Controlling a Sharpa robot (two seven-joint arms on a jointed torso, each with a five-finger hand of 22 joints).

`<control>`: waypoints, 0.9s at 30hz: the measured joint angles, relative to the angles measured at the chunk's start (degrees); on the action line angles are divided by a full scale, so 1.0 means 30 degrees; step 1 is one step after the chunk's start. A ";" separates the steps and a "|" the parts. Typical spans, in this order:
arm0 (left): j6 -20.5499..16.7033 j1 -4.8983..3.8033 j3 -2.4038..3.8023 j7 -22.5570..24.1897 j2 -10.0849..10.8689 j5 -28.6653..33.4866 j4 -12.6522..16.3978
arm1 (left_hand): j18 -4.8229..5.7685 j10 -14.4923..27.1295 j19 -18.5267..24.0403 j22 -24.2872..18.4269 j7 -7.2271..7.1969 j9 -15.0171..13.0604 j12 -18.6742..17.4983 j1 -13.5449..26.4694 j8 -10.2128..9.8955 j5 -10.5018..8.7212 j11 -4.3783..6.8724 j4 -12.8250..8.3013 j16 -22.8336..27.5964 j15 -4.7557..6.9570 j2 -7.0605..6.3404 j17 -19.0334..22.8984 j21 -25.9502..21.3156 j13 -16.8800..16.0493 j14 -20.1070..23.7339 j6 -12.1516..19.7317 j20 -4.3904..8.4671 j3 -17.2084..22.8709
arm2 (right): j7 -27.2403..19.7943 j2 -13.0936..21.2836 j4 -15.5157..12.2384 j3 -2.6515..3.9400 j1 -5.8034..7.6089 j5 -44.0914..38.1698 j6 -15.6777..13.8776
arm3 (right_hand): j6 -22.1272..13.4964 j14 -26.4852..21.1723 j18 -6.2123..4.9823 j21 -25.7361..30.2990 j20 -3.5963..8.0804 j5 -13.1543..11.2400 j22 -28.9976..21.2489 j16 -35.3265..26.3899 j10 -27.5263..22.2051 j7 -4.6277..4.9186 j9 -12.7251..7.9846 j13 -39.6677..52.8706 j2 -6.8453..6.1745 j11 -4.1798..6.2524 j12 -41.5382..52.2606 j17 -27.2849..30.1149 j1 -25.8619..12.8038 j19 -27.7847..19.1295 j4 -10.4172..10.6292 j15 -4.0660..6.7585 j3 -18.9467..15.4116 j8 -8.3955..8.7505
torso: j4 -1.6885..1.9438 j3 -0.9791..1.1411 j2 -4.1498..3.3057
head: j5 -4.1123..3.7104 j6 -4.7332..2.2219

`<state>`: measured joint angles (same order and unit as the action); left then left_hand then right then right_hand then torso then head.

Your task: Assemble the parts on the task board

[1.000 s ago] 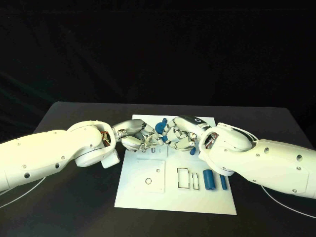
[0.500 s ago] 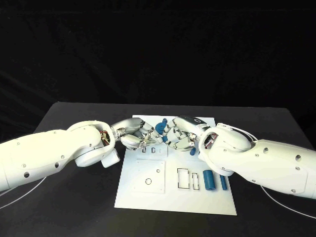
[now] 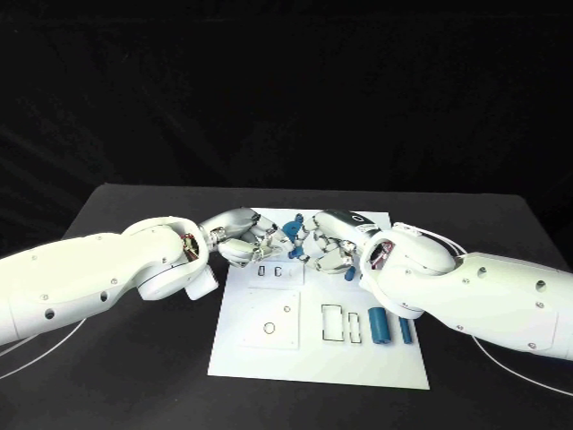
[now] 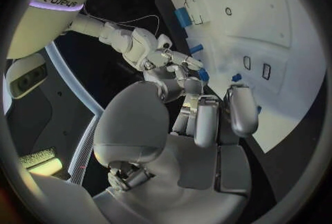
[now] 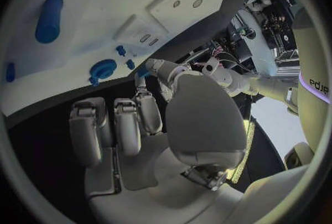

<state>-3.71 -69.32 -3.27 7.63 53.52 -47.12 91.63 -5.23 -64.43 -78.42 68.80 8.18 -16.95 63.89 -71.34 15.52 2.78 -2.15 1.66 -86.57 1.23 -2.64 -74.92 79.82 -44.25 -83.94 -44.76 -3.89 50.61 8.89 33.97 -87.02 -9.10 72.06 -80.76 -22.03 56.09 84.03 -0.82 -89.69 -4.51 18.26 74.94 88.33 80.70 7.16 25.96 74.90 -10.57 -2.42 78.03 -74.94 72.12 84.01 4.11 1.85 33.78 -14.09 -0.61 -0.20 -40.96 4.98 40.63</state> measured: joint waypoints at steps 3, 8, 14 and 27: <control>-0.0001 0.0000 -0.0001 -0.0087 -0.0081 -0.0008 -0.0053 | -0.0001 0.0000 0.0000 0.0018 0.0000 -0.0001 0.0000 0.0000 0.0000 0.0000 0.0000 0.0000 0.0000 0.0000 0.0000 0.0001 0.0000 0.0001 0.0000 0.0000 0.0000 -0.0001 | 0.0000 -0.0006 -0.0035 0.0000 -0.0001 0.0001 -0.0005 | -0.0001 0.0000 -0.0001 0.0000 0.0000 -0.0034 0.0000 0.0000 0.0000 0.0000 0.0000 0.0000 0.0023 0.0000 0.0000 0.0001 0.0029 0.0000 0.0000 0.0000 0.0000 -0.0014 | 0.0000 -0.0004 0.0000 | 0.0002 0.0024; 0.0002 0.0018 -0.0009 -0.0296 -0.0210 -0.0063 -0.0192 | 0.0000 0.0001 0.0001 0.0019 0.0000 -0.0001 0.0000 0.0000 0.0000 0.0000 -0.0001 0.0000 0.0001 0.0000 0.0000 0.0001 0.0000 0.0002 0.0000 0.0000 0.0000 -0.0001 | 0.0000 -0.0011 -0.0097 0.0000 -0.0002 0.0003 -0.0013 | -0.0005 0.0000 0.0000 0.0000 0.0000 -0.0060 -0.0001 -0.0001 0.0000 -0.0001 0.0001 0.0000 0.0023 0.0000 0.0000 0.0002 0.0033 0.0000 0.0000 0.0000 -0.0002 -0.0016 | 0.0002 -0.0016 0.0000 | 0.0002 0.0053; 0.0004 0.0036 -0.0011 -0.0588 -0.0282 -0.0151 -0.0362 | 0.0000 0.0002 0.0001 0.0018 0.0000 0.0000 0.0000 0.0000 0.0001 0.0000 -0.0002 0.0000 0.0001 0.0000 -0.0001 0.0002 -0.0001 0.0004 0.0000 0.0000 0.0000 -0.0002 | 0.0000 0.0001 -0.0123 0.0000 -0.0002 0.0006 -0.0026 | -0.0015 0.0000 0.0000 0.0000 -0.0001 -0.0072 -0.0003 0.0000 0.0000 0.0001 0.0000 0.0000 0.0058 0.0000 0.0000 0.0003 0.0092 0.0000 0.0000 0.0001 -0.0004 -0.0012 | 0.0005 -0.0026 0.0002 | 0.0007 0.0099; 0.0167 0.0036 0.0004 -0.0949 -0.0326 -0.0347 -0.0431 | -0.0002 0.0004 -0.0068 0.0053 0.0000 0.0008 -0.0001 0.0077 0.0001 0.0000 -0.0004 0.0000 0.0002 -0.0001 0.0076 0.0003 -0.0001 0.0009 0.0000 -0.0001 -0.0070 -0.0003 | -0.0001 -0.0015 -0.0151 -0.0011 -0.0016 0.0023 -0.0076 | -0.0084 0.0000 0.0001 0.0000 -0.0001 -0.0109 -0.0005 -0.0001 0.0000 0.0006 0.0000 0.0015 0.0162 0.0000 0.0000 0.0006 -0.0016 0.0000 0.0000 0.0000 -0.0006 -0.0005 | 0.0009 -0.0022 0.0011 | 0.0031 0.0145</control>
<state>-3.21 -69.21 -3.26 4.78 52.54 -48.17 90.34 -5.23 -64.42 -78.63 68.96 8.18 -16.92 63.89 -71.11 15.53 2.78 -2.16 1.66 -86.57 1.22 -2.41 -74.91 79.82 -44.22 -83.94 -44.76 -4.10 50.60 8.89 33.92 -87.47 -9.13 72.01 -80.69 -22.26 55.83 84.03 -0.82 -89.69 -4.51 17.93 74.92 88.32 80.70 7.18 25.96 74.95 -10.08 -2.42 78.03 -74.92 72.07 84.01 4.11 1.85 33.76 -14.10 -0.58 -0.27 -40.93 5.07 41.06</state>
